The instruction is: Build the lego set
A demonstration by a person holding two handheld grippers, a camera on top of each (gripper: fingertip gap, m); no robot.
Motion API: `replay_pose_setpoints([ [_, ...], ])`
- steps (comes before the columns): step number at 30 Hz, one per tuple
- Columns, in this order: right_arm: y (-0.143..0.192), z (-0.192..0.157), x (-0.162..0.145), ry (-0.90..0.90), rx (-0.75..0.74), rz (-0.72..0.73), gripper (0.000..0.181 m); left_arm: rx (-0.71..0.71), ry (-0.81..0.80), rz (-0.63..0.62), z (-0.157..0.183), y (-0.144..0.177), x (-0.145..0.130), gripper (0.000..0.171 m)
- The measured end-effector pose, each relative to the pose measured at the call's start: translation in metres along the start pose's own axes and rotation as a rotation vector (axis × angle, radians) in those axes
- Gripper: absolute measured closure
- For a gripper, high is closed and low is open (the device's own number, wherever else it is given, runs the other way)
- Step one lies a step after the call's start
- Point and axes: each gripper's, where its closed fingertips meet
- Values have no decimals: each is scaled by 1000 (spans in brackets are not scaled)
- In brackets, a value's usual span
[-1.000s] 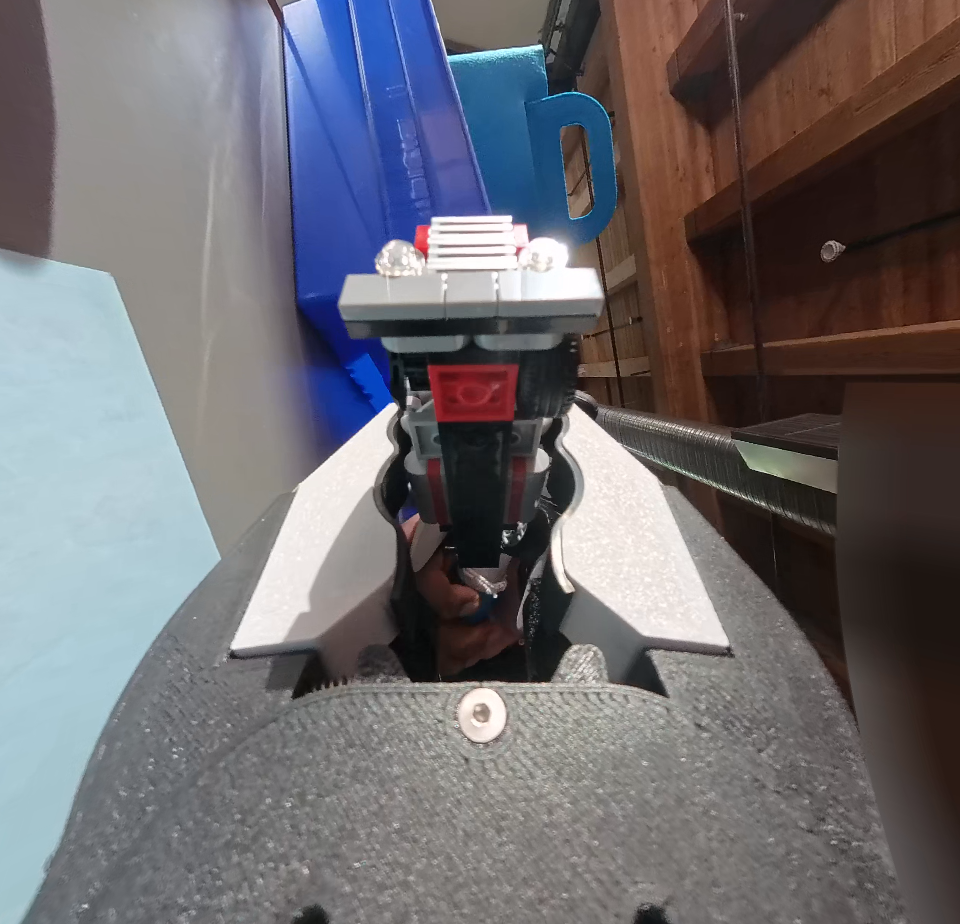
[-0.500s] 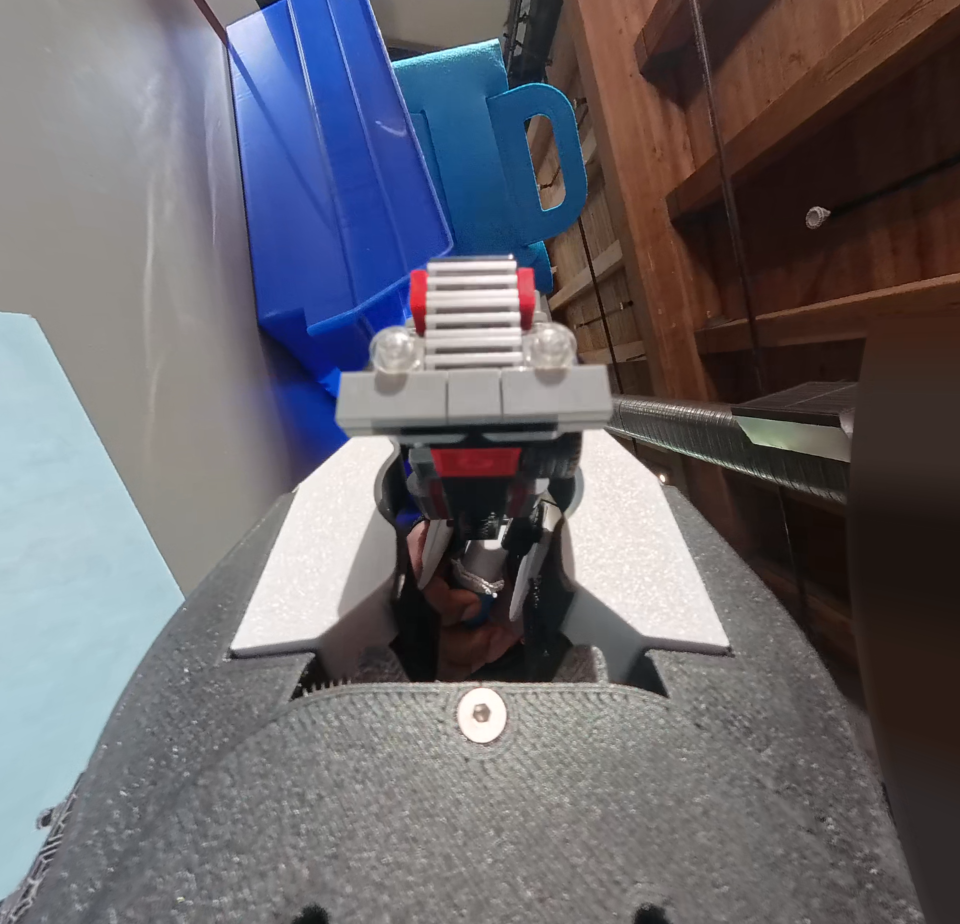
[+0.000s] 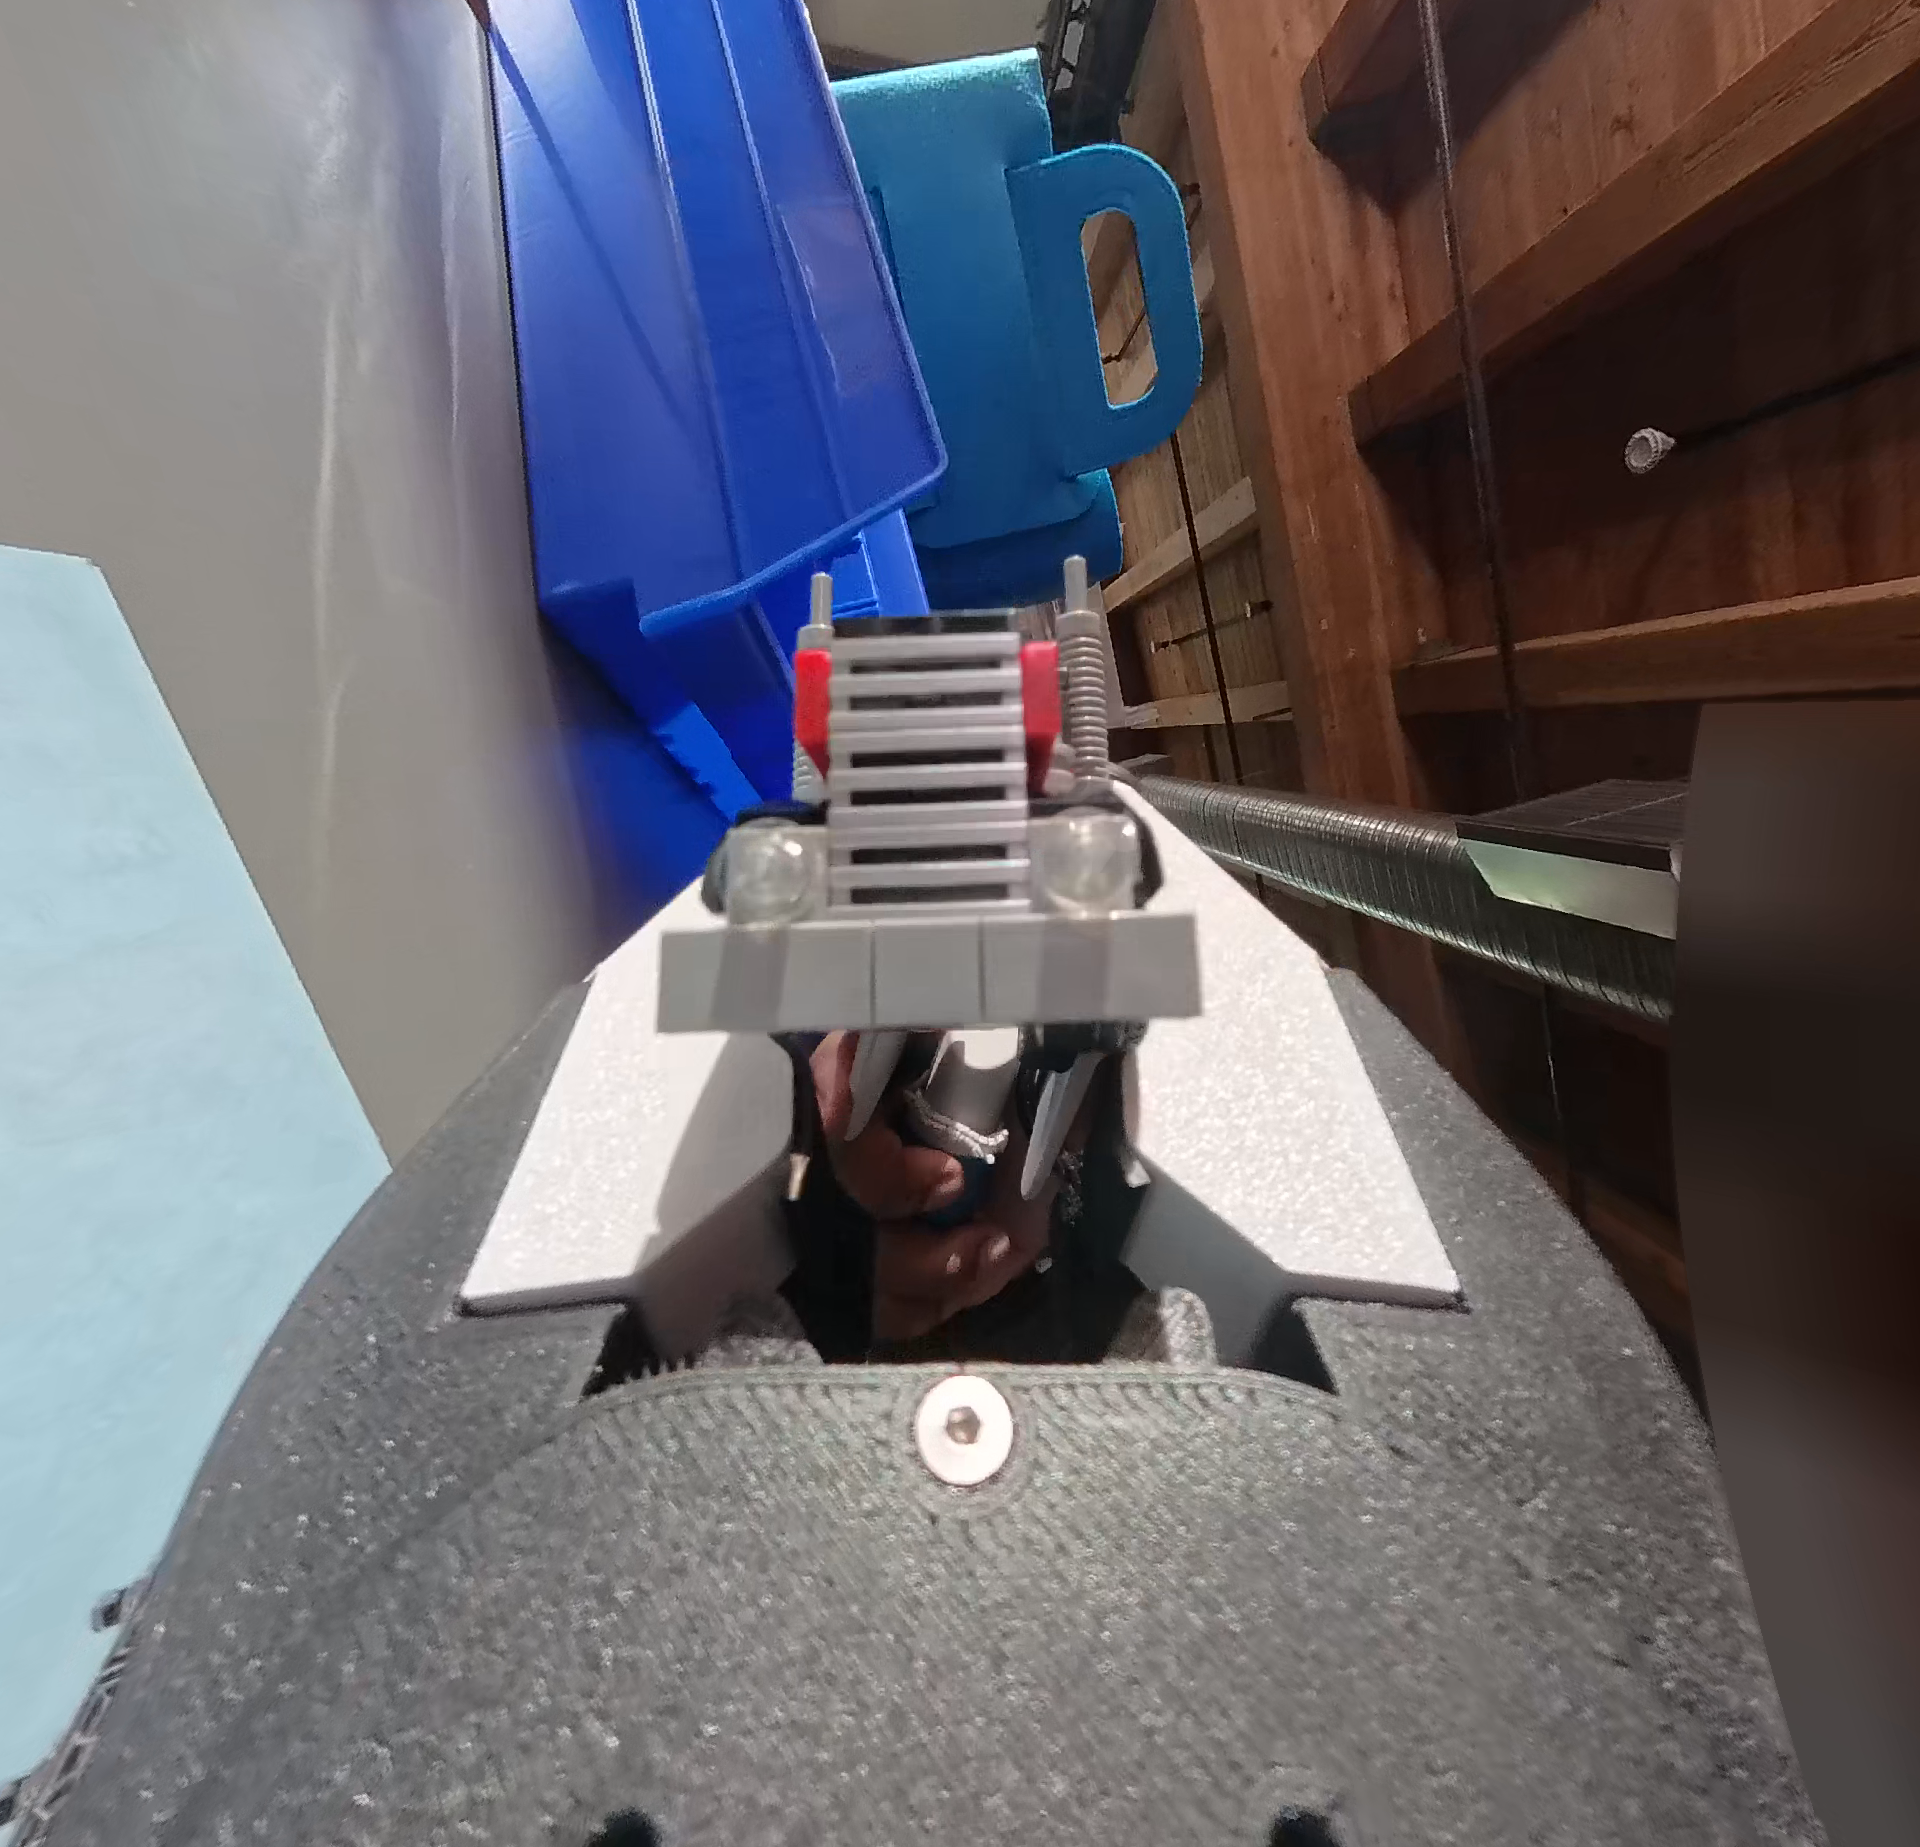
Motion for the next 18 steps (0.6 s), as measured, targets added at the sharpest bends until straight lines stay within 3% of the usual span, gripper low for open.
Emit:
replay_pose_setpoints([
  [9,9,-4,5,-1,24,5,145,-39,6,-161,4,-5,-16,116],
  [18,13,-1,3,11,25,-9,145,-72,54,-203,4,-5,-23,116],
])
Point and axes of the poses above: each gripper's, where its closed fingertips meet, y back along the fingers, x out of its top, z = x × y across the jaws, and after that the axes turned 11 degrees about -y, right-handed
